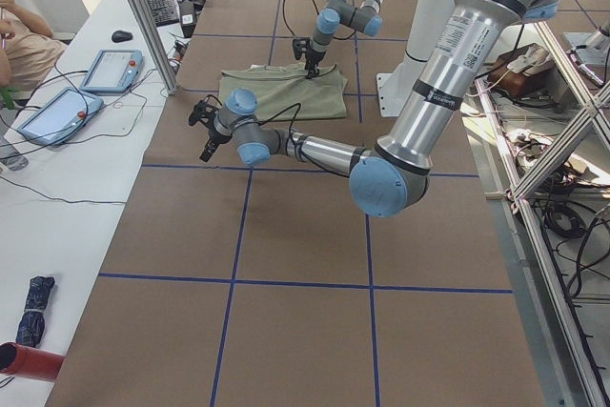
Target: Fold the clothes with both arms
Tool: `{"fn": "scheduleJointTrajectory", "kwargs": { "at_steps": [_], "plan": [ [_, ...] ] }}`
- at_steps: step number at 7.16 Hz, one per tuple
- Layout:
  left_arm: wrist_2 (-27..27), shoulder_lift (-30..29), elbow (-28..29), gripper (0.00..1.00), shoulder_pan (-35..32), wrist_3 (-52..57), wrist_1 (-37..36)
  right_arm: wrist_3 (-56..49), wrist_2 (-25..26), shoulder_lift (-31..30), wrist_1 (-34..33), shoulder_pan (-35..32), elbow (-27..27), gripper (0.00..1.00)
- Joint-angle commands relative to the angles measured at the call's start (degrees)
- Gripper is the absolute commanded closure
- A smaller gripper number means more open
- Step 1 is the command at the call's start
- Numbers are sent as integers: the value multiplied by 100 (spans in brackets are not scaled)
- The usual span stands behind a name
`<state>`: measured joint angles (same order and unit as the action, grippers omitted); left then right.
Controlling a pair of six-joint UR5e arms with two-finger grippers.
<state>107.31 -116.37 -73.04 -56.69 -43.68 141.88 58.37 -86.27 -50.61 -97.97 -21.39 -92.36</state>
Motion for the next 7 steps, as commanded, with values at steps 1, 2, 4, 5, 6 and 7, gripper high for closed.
{"fn": "scheduleJointTrajectory", "kwargs": {
  "at_steps": [1,2,4,5,6,7],
  "plan": [
    [0,0,9,0,0,0,-3,-2,57,-19,-3,3,-2,46],
    [0,0,9,0,0,0,-3,-2,66,-11,-3,29,-2,51],
    [0,0,18,0,0,0,-3,-2,84,-10,-3,47,-2,58],
    [0,0,26,0,0,0,-3,-10,206,-19,-3,65,-2,64],
    [0,0,26,0,0,0,6,-19,215,-11,-20,74,-10,67],
    [0,0,26,0,0,0,-3,-19,224,-10,-29,74,-28,67]
  ]
}}
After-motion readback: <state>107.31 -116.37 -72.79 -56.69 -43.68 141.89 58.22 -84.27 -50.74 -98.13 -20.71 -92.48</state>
